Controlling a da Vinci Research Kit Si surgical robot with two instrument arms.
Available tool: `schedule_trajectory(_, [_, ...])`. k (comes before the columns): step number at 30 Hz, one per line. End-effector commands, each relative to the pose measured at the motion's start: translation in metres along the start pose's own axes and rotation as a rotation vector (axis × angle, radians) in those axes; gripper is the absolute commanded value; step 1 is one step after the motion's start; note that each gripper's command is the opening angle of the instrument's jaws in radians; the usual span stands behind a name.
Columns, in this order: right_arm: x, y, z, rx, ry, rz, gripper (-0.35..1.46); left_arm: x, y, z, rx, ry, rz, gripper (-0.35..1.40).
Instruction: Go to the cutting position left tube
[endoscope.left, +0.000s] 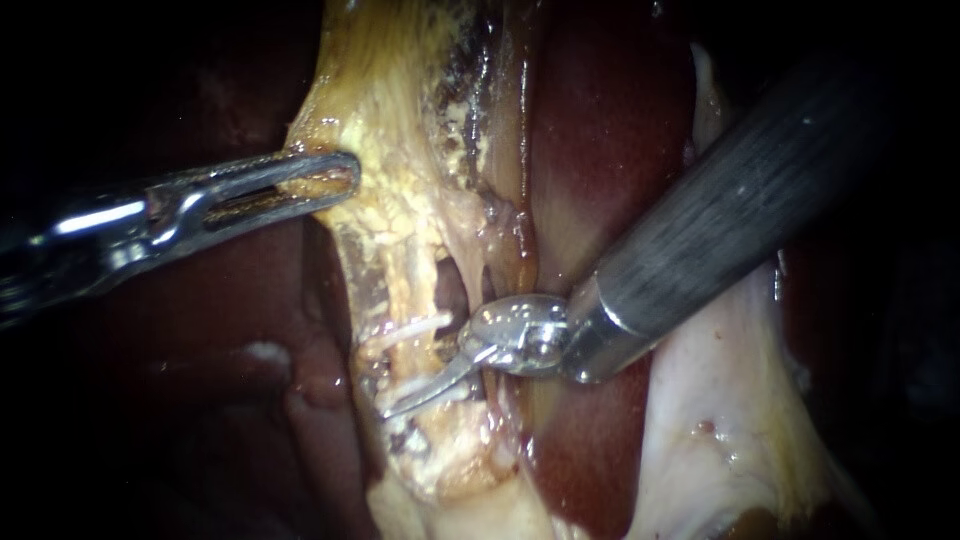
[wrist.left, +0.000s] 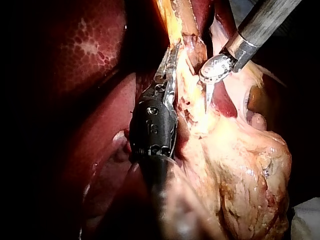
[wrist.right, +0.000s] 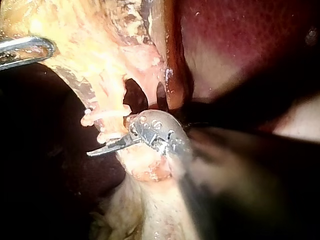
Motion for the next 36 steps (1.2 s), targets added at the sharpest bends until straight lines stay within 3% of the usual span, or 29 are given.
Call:
schedule_trajectory(1, [0.0003,-0.0001,0.0000,0.003,0.012,0.002,1.13,0.0000,0.0001,0.0000,0.000,0.000,0.000,-0.35])
schedule_trajectory(11, [0.0010,-0.0010,-0.0006,0.066,0.027,0.006,1.05,0.0001,0.0005,-0.0001,0.002,0.000,0.000,-0.35])
schedule_trajectory(17, [0.0018,-0.0011,-0.0026,0.060,0.037,0.001,1.05,0.0001,0.0010,0.0000,-0.001,0.000,0.001,-0.35])
schedule_trajectory(22, [0.0014,-0.0006,-0.0034,0.054,0.039,-0.004,1.08,0.0001,0.0015,0.0001,-0.006,-0.001,0.001,-0.35])
schedule_trajectory(26, [0.0009,-0.0007,-0.0033,0.056,0.036,-0.007,1.10,0.0001,0.0016,0.0000,-0.006,-0.001,0.001,-0.35])
schedule_trajectory(36, [0.0008,-0.0024,-0.0028,0.085,-0.003,-0.015,1.10,0.0000,0.0017,-0.0001,-0.011,-0.002,0.000,-0.35])
